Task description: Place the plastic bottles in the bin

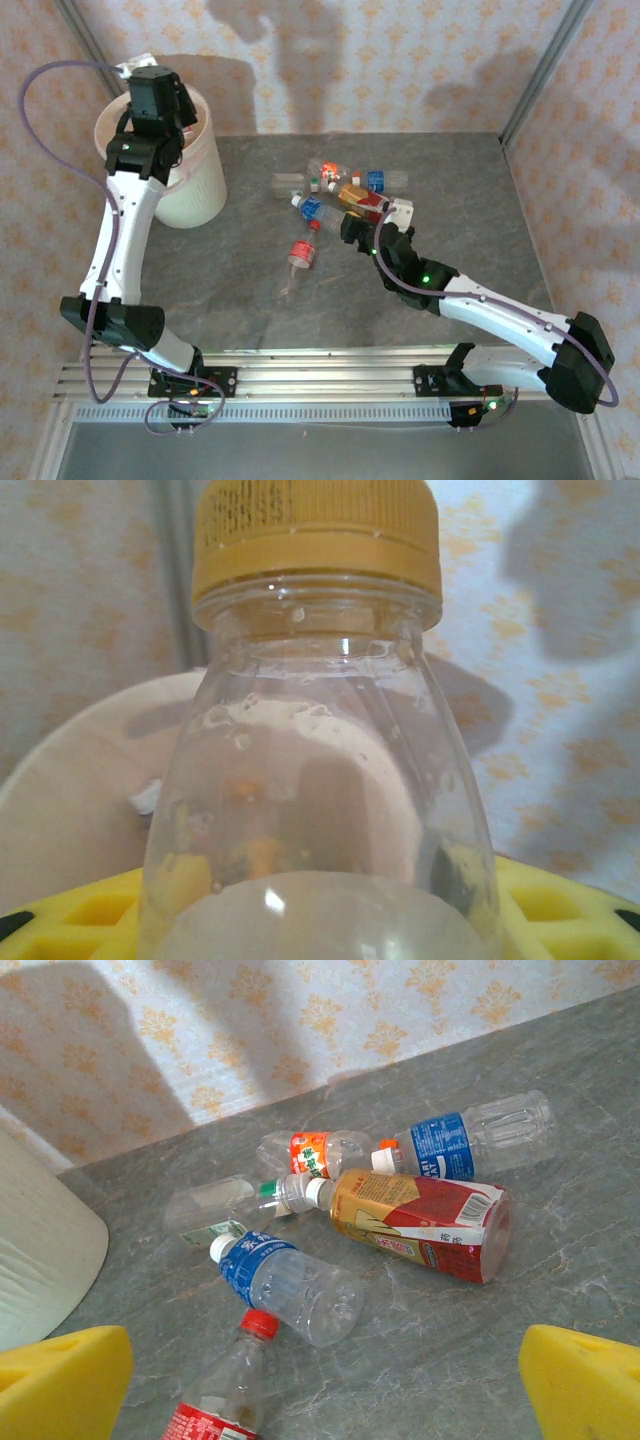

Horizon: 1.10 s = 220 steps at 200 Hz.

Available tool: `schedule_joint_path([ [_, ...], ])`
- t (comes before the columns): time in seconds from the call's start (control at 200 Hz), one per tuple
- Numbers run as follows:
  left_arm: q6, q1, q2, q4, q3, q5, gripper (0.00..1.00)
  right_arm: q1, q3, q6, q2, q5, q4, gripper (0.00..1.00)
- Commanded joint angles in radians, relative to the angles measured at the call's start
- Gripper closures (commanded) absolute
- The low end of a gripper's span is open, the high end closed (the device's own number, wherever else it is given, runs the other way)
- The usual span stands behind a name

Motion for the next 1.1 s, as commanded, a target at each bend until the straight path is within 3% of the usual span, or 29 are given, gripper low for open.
schedule_joint_path([
  [0.0, 0.008, 0.045, 0.029, -0.030, 0.048, -0.030, 0.61, -0.005, 0.018, 0.001, 0.001, 0.005, -0.004, 0.01],
  [0.185, 0.075, 0.136, 0.129, -0.084, 0.133, 0.074, 0.61, -0.005, 0.015, 0.001, -0.004, 0.009, -0.008, 0.01],
  [0.48, 0.189, 0.240, 0.310, -0.175, 0.319, 0.137, 0.61, -0.005, 0.009, 0.008, -0.014, 0.017, -0.021, 0.01],
  [0.63, 0.232, 0.284, 0.403, -0.243, 0.414, 0.118, 0.59, -0.005, -0.009, 0.018, -0.041, 0.036, -0.036, 0.01],
  [0.871, 0.300, 0.302, 0.465, -0.198, 0.391, 0.068, 0.52, -0.005, -0.025, 0.026, -0.069, 0.057, -0.046, 0.01],
  [0.996, 0.244, 0.302, 0.534, -0.260, 0.480, -0.071, 0.36, -0.006, -0.030, 0.031, -0.080, 0.066, -0.053, 0.01],
  [1.096, 0.172, 0.302, 0.580, -0.357, 0.598, -0.086, 0.26, -0.005, -0.037, 0.033, -0.085, 0.068, -0.051, 0.01],
])
